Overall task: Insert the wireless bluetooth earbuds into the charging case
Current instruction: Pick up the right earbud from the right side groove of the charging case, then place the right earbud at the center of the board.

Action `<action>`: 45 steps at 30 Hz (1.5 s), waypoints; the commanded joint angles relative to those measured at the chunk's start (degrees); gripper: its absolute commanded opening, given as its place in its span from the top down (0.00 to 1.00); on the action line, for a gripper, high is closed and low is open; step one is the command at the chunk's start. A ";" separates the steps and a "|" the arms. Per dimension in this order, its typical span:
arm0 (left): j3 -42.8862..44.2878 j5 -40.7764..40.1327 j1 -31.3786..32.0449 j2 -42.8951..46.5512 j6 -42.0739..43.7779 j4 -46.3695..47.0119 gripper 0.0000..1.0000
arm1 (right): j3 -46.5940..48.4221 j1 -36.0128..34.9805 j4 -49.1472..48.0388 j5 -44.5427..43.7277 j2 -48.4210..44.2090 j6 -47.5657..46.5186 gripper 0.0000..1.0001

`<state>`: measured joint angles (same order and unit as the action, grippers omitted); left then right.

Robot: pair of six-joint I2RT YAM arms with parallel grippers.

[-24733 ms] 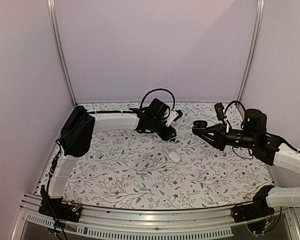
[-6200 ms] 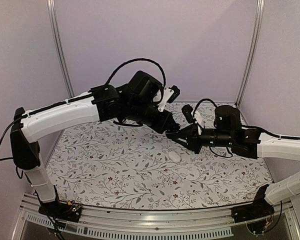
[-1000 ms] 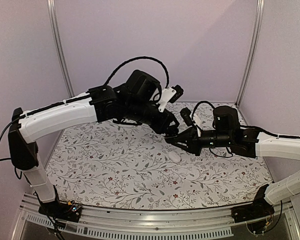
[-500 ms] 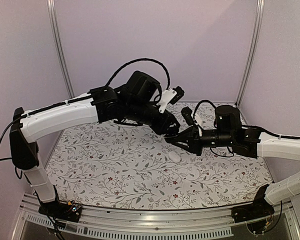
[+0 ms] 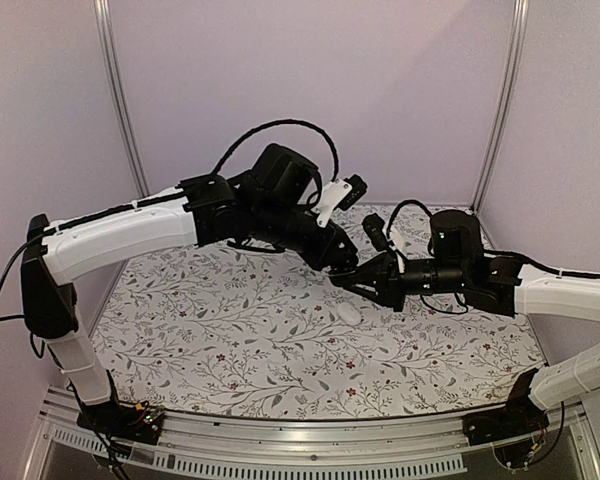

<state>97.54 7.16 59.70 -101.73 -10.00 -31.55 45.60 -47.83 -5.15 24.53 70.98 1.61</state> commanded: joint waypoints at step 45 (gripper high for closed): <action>-31.26 8.13 -10.74 4.13 -23.28 10.80 1.00 | -3.74 2.24 -0.92 -3.07 -5.11 2.74 1.00</action>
<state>67.33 12.88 49.21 -93.21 -32.93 -21.69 42.44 -45.76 -5.54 22.13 67.18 3.99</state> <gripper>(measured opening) 0.026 0.219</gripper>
